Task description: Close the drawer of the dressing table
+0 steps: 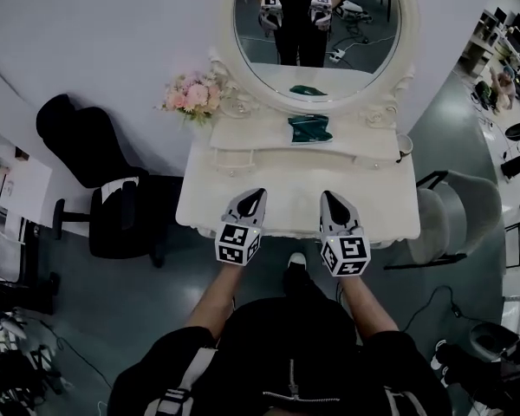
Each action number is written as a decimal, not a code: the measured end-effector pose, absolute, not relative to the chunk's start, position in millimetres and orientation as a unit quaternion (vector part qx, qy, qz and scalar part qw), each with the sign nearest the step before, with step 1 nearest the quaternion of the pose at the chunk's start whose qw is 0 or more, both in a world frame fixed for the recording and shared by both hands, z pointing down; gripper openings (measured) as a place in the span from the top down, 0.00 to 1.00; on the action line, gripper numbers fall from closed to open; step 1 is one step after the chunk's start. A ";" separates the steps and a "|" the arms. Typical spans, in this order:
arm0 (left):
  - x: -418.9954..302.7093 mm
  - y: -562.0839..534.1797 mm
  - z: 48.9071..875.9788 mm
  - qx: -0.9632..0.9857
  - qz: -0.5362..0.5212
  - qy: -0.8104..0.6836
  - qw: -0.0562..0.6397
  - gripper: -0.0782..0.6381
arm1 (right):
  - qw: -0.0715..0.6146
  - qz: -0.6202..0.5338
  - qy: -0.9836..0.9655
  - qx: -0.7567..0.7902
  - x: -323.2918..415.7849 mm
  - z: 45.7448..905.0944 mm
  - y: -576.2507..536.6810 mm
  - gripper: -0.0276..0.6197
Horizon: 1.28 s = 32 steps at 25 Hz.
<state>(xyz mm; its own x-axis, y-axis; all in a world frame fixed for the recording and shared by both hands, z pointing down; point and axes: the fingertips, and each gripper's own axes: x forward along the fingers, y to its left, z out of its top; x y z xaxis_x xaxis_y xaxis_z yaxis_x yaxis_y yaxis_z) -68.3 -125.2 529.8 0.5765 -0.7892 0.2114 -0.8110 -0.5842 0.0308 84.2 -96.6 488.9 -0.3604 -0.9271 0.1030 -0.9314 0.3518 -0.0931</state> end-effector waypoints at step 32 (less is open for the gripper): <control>-87.8 -293.6 553.1 0.863 0.100 -0.488 0.086 0.89 | 0.055 0.090 -0.845 0.524 90.7 519.8 -290.3 0.96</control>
<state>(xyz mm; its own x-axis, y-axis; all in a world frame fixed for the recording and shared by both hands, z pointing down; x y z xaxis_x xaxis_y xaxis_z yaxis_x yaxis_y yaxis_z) -87.8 -293.6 553.1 0.5033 -0.8253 0.2563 -0.8595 -0.5087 0.0499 90.7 -290.3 519.8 -0.4451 -0.8755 0.1884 -0.8955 0.4349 -0.0945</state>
